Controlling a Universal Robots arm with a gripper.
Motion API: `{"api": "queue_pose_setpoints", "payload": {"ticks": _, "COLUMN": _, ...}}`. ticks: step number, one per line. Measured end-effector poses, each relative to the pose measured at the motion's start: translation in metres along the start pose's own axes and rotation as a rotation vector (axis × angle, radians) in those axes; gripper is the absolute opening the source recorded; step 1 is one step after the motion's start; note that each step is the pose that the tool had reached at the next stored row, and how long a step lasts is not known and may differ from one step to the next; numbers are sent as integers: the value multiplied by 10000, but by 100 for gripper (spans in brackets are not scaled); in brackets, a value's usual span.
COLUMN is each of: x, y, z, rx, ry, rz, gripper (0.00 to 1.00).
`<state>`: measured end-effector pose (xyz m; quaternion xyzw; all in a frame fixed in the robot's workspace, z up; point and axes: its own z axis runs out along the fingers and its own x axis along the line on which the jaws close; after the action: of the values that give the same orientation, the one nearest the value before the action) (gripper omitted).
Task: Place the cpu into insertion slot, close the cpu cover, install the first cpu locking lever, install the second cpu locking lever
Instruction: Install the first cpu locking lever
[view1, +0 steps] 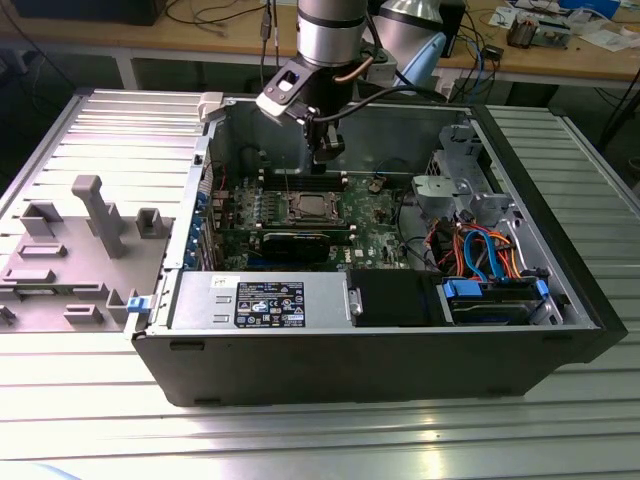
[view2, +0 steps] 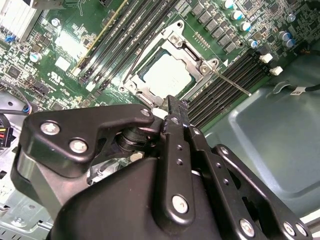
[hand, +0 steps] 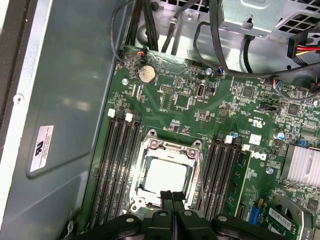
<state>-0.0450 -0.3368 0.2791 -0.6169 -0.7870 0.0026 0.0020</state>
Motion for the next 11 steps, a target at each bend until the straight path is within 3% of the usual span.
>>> {"api": "queue_pose_setpoints", "payload": {"ticks": 6, "x": 0, "y": 0, "z": 0, "rx": 0, "ry": -3, "rz": -420, "gripper": 11}}
{"api": "queue_pose_setpoints", "payload": {"ticks": 11, "x": -2, "y": 0, "z": 0, "rx": 0, "ry": -3, "rz": -423, "gripper": 11}}
